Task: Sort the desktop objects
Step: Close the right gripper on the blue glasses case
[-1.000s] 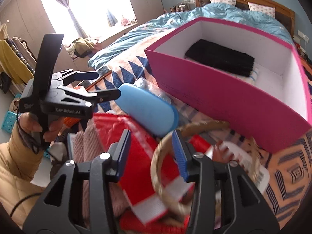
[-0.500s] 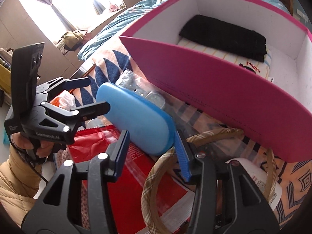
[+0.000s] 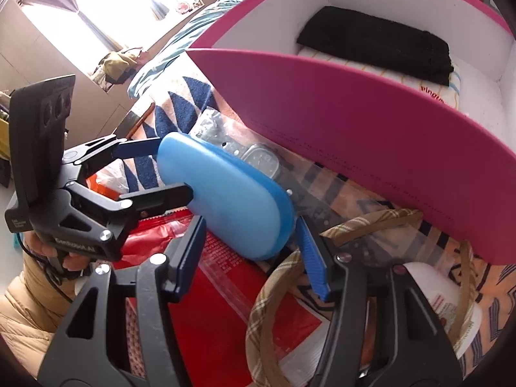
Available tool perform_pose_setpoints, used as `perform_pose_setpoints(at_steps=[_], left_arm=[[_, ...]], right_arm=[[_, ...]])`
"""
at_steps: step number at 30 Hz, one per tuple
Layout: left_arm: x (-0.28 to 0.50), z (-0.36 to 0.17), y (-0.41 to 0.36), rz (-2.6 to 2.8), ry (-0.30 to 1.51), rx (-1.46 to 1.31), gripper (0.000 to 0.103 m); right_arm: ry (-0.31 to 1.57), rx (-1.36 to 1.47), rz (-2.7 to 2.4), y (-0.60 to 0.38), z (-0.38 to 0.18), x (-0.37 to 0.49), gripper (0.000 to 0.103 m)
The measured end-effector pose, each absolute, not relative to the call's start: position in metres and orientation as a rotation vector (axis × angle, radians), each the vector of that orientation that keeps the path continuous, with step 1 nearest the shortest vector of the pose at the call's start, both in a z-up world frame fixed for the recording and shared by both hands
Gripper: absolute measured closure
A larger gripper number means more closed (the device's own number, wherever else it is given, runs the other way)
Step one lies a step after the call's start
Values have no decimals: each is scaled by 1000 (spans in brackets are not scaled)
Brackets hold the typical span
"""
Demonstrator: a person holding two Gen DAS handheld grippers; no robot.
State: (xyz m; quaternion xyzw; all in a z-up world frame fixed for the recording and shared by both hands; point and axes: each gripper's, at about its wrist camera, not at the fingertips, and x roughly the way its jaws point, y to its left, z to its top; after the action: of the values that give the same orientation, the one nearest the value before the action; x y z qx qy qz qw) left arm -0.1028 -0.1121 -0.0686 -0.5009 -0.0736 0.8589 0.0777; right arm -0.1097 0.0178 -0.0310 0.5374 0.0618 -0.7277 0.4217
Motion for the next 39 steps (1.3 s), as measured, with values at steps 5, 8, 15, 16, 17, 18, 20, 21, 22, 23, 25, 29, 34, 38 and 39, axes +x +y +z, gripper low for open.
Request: perform_pose_setpoints(at_steps=[5,8,15,16,17,18,20,21,22,23,25,29,34,38,39], left_arm=[[-105,-69,-119,2570,-247,-1502,9],[-107,-68,-126,2568,-268,-1501,9],[-111,-75,-125,2483,-328,-1497,9],[-112,-77,-124,2466,-334,-1500,9],[-112,-78,-122,2450,-338,-1503,10],[-112,-79,-119,2429,-340,-1500,13],[-111,-78,-115,2440,-322,-1499,13],[-111,-77,-114,2446,-312,-1498,13],[-111,-76,-114,2455,-304,-1501,13],[-111,-75,-114,2468,-297,-1504,13],[-110,-72,-115,2496,-280,-1495,13],[-114,-72,-112,2475,-282,-1493,14],[-113,-71,-111,2478,-279,-1498,17],[-107,-66,-113,2492,-285,-1502,18],[-106,-65,-113,2496,-287,-1501,18]], right_arm=[[144,1351,-1835,17,-32,-109,44],[133,1345,-1846,19,-31,-109,44],[142,1332,-1871,23,-31,-108,48],[141,1329,-1874,24,-31,-108,49],[137,1325,-1879,25,-31,-108,50],[135,1322,-1879,26,-32,-108,50],[115,1321,-1884,30,-32,-109,51],[108,1322,-1885,30,-33,-109,51],[100,1322,-1885,31,-33,-109,51],[96,1326,-1888,30,-33,-108,51],[111,1330,-1886,29,-33,-106,51],[141,1329,-1887,27,-35,-104,51],[132,1317,-1897,25,-37,-102,51],[87,1296,-1916,29,-35,-102,55],[81,1289,-1920,30,-33,-103,55]])
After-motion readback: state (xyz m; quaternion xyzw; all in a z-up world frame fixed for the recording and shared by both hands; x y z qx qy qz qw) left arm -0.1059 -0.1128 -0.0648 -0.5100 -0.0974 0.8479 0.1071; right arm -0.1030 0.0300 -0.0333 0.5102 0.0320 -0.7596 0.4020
